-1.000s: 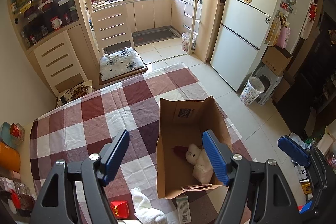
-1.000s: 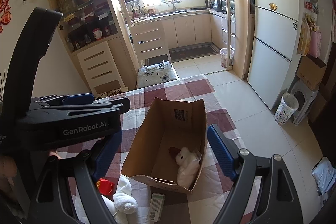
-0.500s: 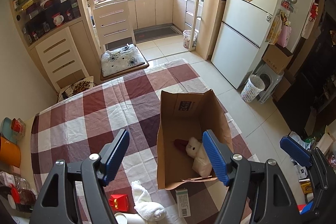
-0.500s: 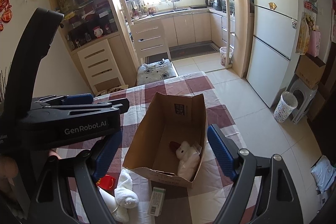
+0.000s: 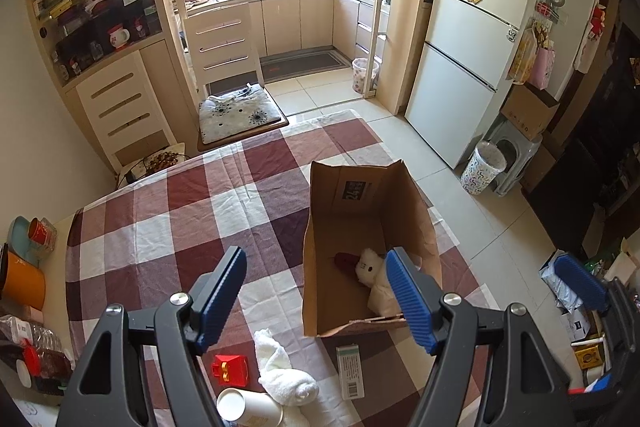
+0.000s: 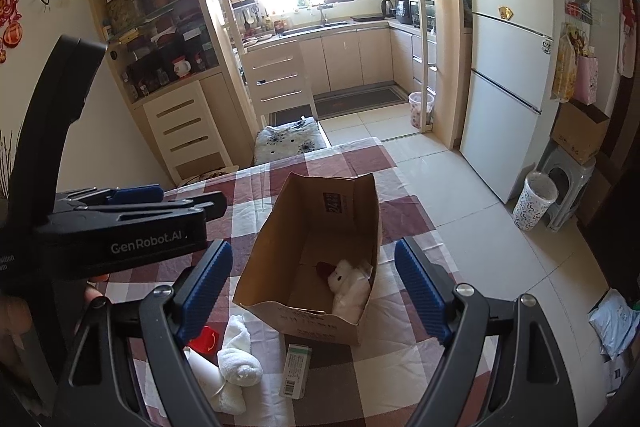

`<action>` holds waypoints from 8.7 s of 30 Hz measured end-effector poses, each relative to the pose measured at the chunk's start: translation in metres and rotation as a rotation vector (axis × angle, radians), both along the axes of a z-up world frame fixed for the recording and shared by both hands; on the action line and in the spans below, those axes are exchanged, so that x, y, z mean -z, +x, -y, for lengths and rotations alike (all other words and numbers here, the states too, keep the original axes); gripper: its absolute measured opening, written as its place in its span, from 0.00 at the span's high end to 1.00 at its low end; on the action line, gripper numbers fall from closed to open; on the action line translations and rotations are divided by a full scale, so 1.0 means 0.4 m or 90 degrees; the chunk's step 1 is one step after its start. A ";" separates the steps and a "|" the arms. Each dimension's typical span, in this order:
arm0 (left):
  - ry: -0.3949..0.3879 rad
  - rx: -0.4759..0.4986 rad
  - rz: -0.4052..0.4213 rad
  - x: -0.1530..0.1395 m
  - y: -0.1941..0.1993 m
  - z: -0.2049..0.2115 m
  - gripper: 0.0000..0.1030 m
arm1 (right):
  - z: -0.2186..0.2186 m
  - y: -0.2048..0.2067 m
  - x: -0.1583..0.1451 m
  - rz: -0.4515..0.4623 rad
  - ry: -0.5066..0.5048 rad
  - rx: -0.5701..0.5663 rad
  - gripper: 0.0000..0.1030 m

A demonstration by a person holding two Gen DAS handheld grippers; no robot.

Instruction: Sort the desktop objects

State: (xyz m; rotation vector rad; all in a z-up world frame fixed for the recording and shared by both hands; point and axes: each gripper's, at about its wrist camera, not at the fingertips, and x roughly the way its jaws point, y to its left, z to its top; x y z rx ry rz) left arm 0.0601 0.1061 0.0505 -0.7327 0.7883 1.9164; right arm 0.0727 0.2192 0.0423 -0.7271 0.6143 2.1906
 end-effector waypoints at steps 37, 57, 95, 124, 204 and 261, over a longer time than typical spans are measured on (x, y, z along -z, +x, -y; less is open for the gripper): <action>-0.038 -0.029 0.005 0.061 0.068 0.129 0.28 | 0.130 0.108 -0.039 -0.008 0.029 0.009 0.17; -0.138 -0.113 0.050 0.261 0.001 0.239 0.28 | 0.159 0.074 0.143 0.042 -0.039 -0.031 0.17; -0.043 -0.289 0.199 0.474 -0.365 0.651 0.26 | 0.221 -0.033 0.619 0.239 -0.157 -0.184 0.17; -0.113 -0.175 0.089 0.617 -0.499 0.531 0.66 | 0.135 -0.172 0.762 0.245 -0.162 -0.149 0.69; 0.057 0.009 -0.021 -0.068 -0.045 -0.016 0.67 | -0.040 -0.098 -0.070 -0.034 0.076 -0.064 0.70; -0.025 -0.016 -0.005 0.012 -0.094 -0.164 0.67 | -0.138 -0.147 0.054 0.020 0.004 -0.091 0.70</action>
